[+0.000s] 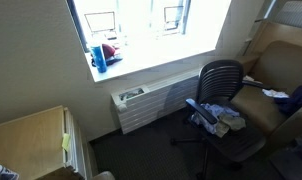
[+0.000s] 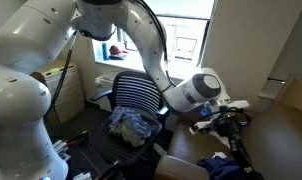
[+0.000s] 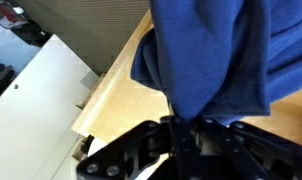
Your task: Pick up the blue shirt from the black chair and hang it on the armrest of the brown chair
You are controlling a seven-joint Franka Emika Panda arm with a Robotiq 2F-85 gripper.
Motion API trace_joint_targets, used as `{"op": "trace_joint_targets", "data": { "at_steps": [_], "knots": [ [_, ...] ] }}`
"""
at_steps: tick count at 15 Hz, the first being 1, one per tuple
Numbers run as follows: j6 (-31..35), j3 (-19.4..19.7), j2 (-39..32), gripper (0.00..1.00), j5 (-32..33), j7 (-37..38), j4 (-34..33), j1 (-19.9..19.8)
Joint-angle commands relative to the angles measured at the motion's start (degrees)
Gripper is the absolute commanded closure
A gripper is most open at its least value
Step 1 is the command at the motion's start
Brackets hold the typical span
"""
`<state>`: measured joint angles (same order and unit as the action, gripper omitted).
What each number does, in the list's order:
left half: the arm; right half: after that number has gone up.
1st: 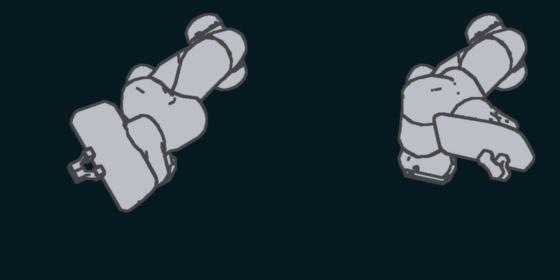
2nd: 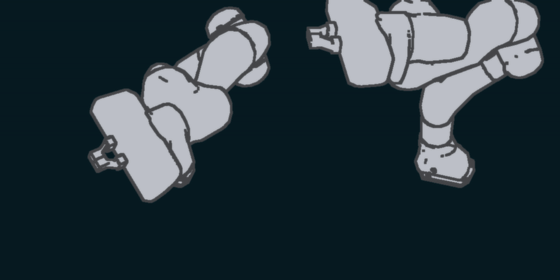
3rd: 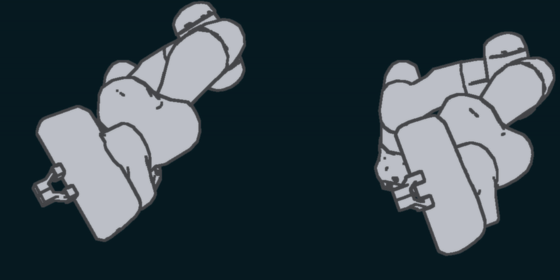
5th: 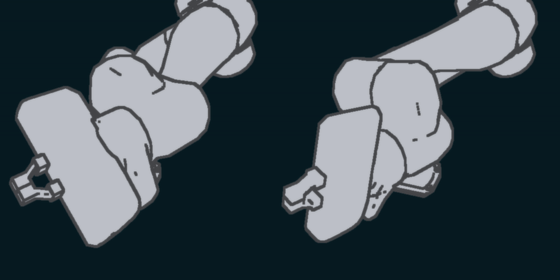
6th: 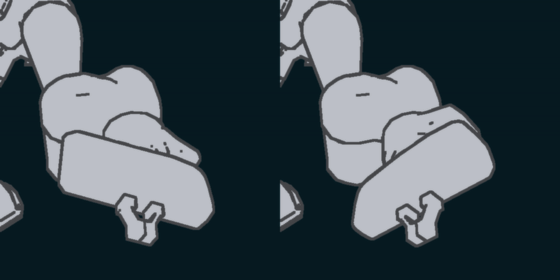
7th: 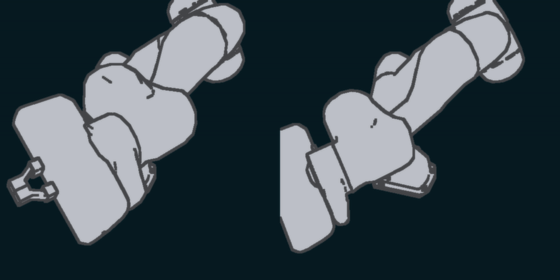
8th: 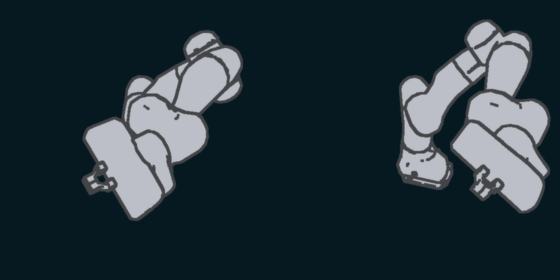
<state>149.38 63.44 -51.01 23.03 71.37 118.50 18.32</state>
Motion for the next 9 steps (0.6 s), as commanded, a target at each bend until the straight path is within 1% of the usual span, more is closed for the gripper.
{"op": "trace_joint_targets", "data": {
  "at_steps": [1,5,6,7,8,9],
  "knots": [
    [-0.3,0.2,-1.3,0.90,-0.4,-0.9,-0.2,-0.6],
    [-0.2,0.2,-4.1,0.90,-0.6,-1.1,-0.6,-0.9],
    [-0.3,0.2,-4.2,0.65,-0.6,-1.1,-0.7,-0.8],
    [-0.9,-0.8,-3.4,0.74,-0.9,-2.5,-0.7,-1.6],
    [-0.8,-0.5,-4.7,0.92,0.1,-2.8,-0.2,-1.6],
    [-0.5,0.3,-6.4,0.92,1.2,-2.9,0.3,-1.6]
  ]
}}
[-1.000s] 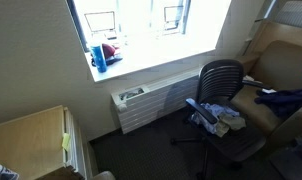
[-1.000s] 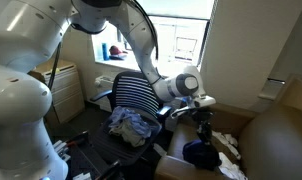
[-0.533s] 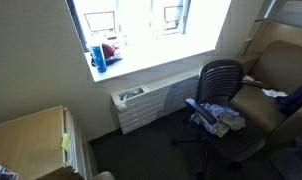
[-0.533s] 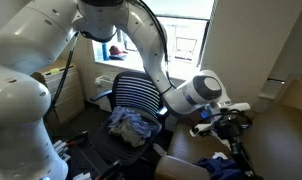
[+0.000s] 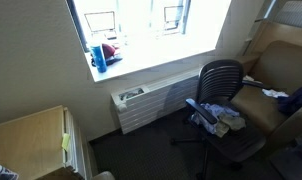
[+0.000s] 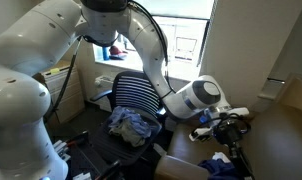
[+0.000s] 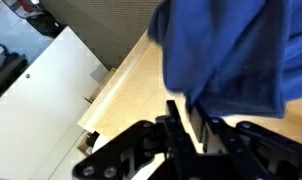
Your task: Pick up the blue shirt from the black chair and hang it on the armrest of the brown chair
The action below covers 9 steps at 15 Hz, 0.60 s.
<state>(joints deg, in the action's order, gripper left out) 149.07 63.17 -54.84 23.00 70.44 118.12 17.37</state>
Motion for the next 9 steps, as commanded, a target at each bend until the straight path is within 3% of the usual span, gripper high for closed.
{"op": "trace_joint_targets", "data": {
  "at_steps": [1,3,4,5,9],
  "knots": [
    [-0.7,0.7,-3.6,0.96,1.9,-2.6,0.8,-1.1],
    [-1.6,1.3,-6.0,1.00,2.4,-3.5,1.3,-1.7],
    [-0.9,1.9,-8.9,0.74,2.3,-1.7,0.9,-1.5],
    [-1.1,1.0,-5.6,0.98,0.2,-2.8,1.1,-1.3],
    [-1.0,1.7,-9.6,0.74,0.0,-2.7,0.9,-1.4]
  ]
}}
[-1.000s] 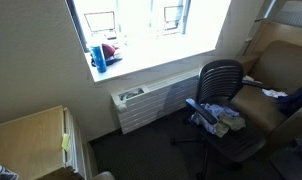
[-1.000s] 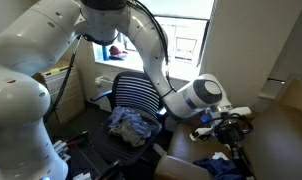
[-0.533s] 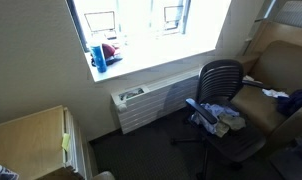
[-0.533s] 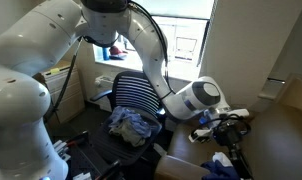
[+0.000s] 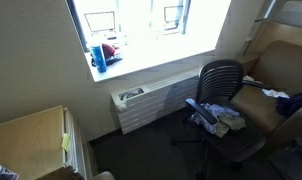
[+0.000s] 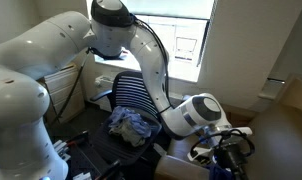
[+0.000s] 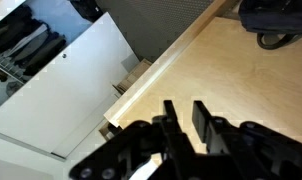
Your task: Pick up the blue shirt from the black chair and hang it on the armrest of the brown chair
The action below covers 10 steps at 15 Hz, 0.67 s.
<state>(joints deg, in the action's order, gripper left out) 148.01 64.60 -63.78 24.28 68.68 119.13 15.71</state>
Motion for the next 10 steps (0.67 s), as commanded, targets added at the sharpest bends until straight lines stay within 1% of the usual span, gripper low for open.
{"op": "trace_joint_targets", "data": {
  "at_steps": [1,4,5,6,7,8,9,10],
  "knots": [
    [0.1,0.3,-0.7,0.74,-1.3,-0.9,-0.2,0.3],
    [0.1,0.4,-0.7,0.74,-1.3,-0.9,-0.2,0.4],
    [0.1,0.4,-0.7,0.49,-1.3,-0.9,-0.2,0.4],
    [4.1,1.7,-0.4,0.47,-1.8,2.6,2.3,3.2],
    [7.4,3.5,-0.9,0.42,-2.2,6.5,4.8,7.0],
    [9.5,4.8,-1.4,0.34,-2.5,8.8,6.5,9.9],
    [12.0,6.1,-2.3,0.27,-3.0,11.8,9.0,13.8],
    [8.0,3.3,-1.4,0.44,-3.9,6.2,3.4,6.9]
  ]
}}
